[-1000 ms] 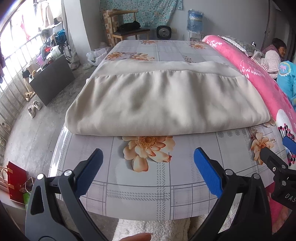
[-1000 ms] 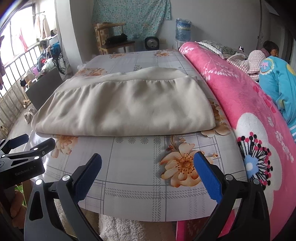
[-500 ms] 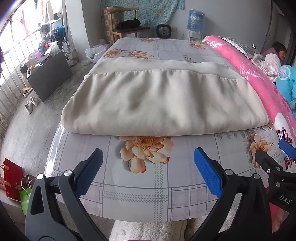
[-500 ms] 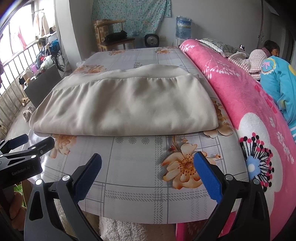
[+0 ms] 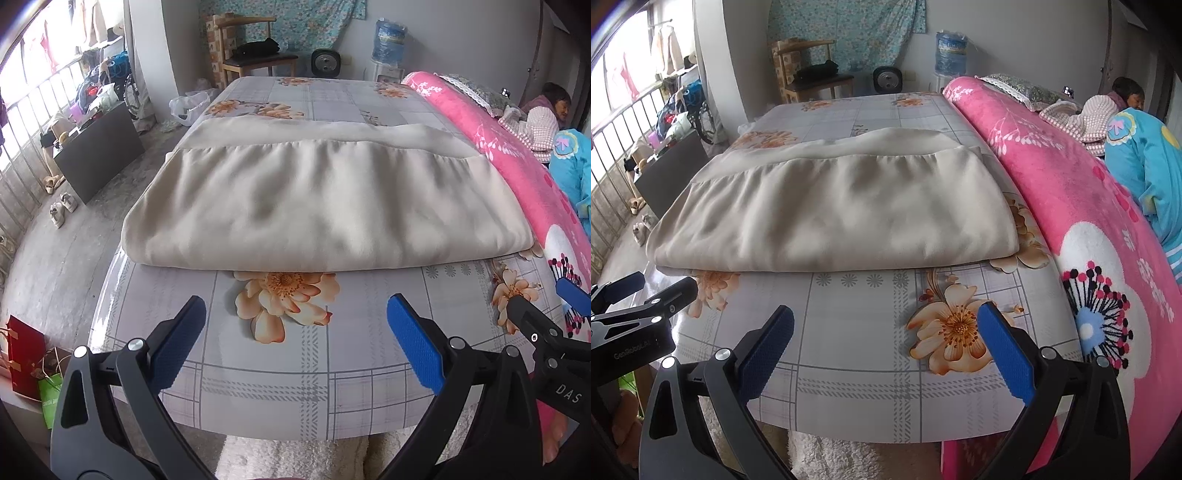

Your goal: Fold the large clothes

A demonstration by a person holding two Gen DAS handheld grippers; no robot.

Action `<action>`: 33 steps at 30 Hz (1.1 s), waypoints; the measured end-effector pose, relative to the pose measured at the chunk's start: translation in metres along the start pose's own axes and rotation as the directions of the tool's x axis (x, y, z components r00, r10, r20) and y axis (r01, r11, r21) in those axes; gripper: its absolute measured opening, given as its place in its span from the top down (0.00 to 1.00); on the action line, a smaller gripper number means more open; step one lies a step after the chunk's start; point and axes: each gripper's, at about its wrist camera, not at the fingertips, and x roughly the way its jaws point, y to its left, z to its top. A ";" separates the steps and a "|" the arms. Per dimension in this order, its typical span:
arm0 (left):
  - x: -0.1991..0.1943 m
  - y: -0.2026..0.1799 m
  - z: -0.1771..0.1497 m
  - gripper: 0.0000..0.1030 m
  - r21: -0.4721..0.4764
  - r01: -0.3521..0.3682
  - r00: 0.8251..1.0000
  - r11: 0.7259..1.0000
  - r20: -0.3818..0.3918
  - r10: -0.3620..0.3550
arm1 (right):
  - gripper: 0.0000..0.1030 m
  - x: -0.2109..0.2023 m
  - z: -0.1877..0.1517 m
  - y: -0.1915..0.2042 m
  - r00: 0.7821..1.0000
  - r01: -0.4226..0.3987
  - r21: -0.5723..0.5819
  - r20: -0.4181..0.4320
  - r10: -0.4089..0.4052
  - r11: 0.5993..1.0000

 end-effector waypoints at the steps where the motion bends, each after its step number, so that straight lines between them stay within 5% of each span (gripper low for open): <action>1: -0.001 0.000 0.000 0.08 -0.004 -0.001 1.000 1.000 0.001 0.001 | 0.06 -0.001 0.000 0.000 1.000 0.001 0.003 0.002 -0.001 1.000; 33: 0.004 0.007 0.001 0.08 -0.037 -0.001 1.000 0.999 -0.019 0.000 | 0.06 0.003 0.003 0.008 1.000 0.013 -0.008 -0.003 -0.013 1.000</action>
